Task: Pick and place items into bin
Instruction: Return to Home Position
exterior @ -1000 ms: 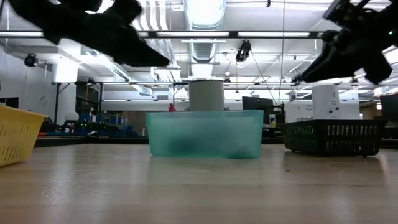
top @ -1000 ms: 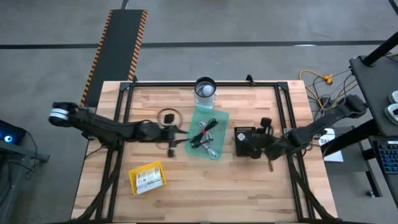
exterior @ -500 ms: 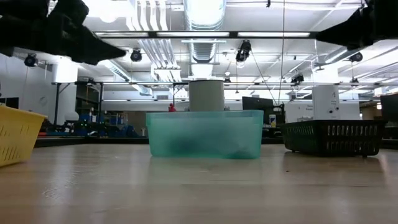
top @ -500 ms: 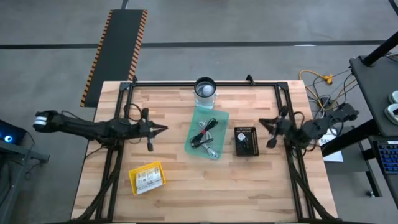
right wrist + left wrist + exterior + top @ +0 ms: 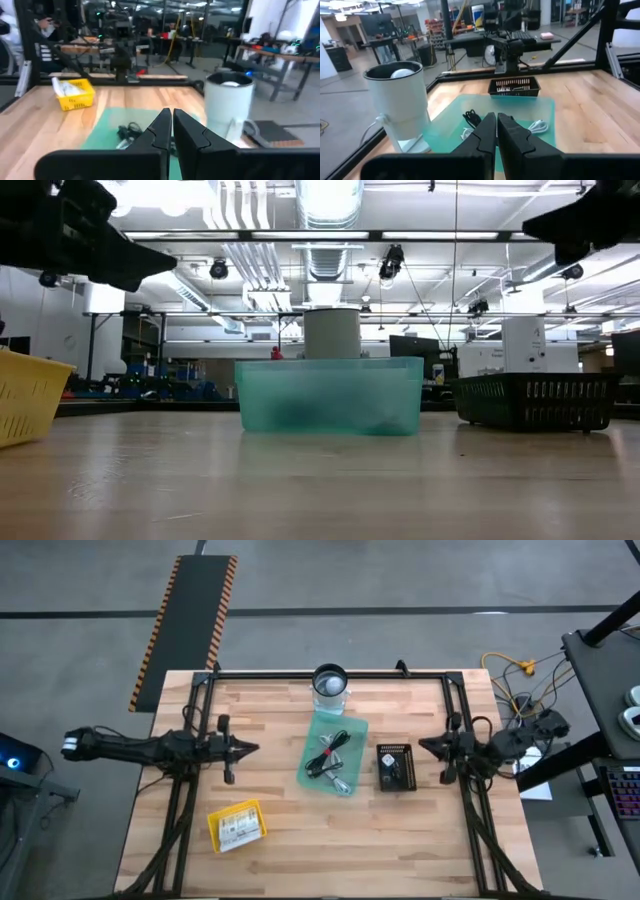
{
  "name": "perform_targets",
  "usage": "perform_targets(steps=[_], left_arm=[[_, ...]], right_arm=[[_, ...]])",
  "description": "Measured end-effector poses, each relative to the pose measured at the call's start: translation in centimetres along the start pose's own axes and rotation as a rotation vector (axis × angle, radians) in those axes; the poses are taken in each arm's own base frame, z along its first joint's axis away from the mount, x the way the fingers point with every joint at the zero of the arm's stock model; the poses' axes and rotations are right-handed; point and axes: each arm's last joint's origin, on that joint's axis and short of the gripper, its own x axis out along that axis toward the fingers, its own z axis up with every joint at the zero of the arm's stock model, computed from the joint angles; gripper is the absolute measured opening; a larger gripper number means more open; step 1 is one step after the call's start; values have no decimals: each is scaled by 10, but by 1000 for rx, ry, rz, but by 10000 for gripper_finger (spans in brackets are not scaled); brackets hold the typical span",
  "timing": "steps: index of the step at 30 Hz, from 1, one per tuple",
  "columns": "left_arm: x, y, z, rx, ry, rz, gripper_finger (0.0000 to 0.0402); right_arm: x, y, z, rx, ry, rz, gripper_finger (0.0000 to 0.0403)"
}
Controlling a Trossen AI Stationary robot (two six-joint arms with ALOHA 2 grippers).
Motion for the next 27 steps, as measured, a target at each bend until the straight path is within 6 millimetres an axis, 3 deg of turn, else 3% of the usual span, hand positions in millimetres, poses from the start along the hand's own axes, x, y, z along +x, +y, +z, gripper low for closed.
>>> perform_targets(steps=[9, 18, 27], left_arm=[[-5, 0, -15, -5, -22, 2, 0], [-8, -1, -7, -6, -63, -68, 0], [-10, -3, -28, -49, 1, -80, 0]], right_arm=[[10, 18, -16, -4, -104, 320, 8], [25, 9, -36, 77, -172, 335, 8], [33, -9, -42, 56, -120, 200, 8]])
